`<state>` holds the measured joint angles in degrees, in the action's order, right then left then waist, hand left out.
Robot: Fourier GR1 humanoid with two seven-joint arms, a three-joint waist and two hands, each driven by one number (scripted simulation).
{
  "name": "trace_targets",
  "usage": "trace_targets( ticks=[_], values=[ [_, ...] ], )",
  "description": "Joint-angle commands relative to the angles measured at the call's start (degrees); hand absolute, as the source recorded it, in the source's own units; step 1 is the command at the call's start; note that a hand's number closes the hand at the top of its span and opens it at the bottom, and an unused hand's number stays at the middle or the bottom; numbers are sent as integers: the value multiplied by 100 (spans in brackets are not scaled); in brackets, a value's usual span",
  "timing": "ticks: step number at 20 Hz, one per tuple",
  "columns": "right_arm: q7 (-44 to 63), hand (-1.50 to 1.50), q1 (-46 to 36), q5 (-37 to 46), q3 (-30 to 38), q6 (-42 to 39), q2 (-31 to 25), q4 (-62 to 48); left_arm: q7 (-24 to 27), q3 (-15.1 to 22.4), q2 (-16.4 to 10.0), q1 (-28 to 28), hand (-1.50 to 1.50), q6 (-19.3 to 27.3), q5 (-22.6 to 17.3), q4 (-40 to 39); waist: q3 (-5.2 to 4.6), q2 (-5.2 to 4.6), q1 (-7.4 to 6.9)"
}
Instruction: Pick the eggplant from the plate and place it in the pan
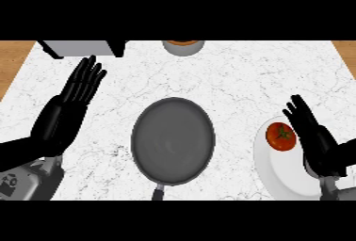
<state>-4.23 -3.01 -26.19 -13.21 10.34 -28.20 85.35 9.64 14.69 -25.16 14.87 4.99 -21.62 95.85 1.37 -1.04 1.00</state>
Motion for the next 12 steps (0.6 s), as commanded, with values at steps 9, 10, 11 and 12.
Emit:
trace_targets(
  ticks=[9, 10, 11, 12],
  values=[
    [263, 150, 200, -2506, 1930, -3187, -1107, -2210, -1150, -620, 61, -546, 0, 997, -242, -940, -81, -12, -85],
    [-159, 150, 258, -2359, 2045, -3684, -1260, -2457, -1183, -544, 45, -634, 0, 972, -196, -904, -86, 24, -105],
    [6, 150, 299, -2498, 2158, -4181, -1631, -2566, -1226, -455, 125, -744, 0, 1047, -165, -850, -90, 49, -99],
    [-266, -150, 371, -2280, 2019, -4653, -1552, -2938, -1312, -554, 192, -470, 0, 1120, -217, -961, -92, 31, -94]
  ],
)
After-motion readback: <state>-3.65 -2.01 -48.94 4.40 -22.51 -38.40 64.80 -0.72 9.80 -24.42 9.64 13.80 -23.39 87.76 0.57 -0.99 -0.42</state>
